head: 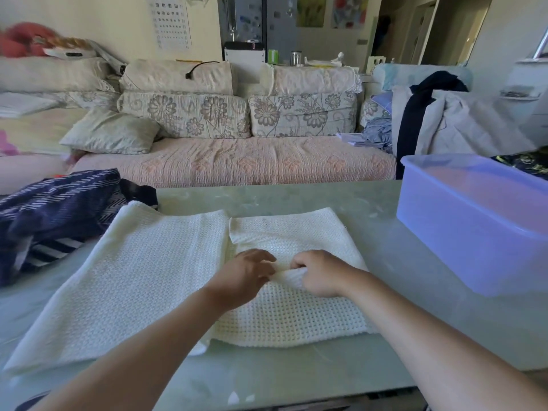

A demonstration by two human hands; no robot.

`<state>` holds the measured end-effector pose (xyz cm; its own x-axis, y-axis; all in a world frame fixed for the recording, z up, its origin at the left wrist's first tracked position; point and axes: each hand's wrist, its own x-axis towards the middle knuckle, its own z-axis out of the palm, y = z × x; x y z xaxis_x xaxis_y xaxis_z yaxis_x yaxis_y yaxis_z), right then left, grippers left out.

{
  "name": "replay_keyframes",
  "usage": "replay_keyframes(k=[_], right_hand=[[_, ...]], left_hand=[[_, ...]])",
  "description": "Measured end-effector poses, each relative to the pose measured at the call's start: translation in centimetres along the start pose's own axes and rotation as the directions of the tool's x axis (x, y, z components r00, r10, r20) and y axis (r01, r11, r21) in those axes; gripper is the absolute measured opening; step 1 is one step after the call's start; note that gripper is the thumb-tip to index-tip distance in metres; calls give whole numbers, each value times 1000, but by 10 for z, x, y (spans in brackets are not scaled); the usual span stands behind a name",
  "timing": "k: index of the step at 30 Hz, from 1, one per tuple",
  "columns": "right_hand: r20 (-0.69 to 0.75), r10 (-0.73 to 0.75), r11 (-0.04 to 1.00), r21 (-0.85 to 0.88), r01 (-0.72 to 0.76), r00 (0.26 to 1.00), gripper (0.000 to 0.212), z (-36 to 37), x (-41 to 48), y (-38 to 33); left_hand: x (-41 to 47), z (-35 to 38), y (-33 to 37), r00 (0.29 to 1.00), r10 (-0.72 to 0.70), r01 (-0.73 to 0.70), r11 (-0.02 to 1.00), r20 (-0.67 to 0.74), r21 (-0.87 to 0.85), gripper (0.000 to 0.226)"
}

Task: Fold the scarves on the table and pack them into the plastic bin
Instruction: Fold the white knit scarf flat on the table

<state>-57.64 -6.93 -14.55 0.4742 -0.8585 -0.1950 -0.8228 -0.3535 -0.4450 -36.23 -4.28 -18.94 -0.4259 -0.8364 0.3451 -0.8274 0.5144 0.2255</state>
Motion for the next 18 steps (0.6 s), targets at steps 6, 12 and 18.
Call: replay_keyframes(k=[6,12,18], right_hand=[[210,-30,979,204,-13,977,24,-12,-12,11],[122,-38,994,107,25,992,22,0,-15,23],[135,17,962,-273,21,991,68,25,-15,54]], left_hand=[[3,-52,30,854,-245,319,944,459,-89,24],[-14,-30,20,898,-190,210,978,397,-6,21],[-29,-18,25,858,-88,26,991,506,129,93]])
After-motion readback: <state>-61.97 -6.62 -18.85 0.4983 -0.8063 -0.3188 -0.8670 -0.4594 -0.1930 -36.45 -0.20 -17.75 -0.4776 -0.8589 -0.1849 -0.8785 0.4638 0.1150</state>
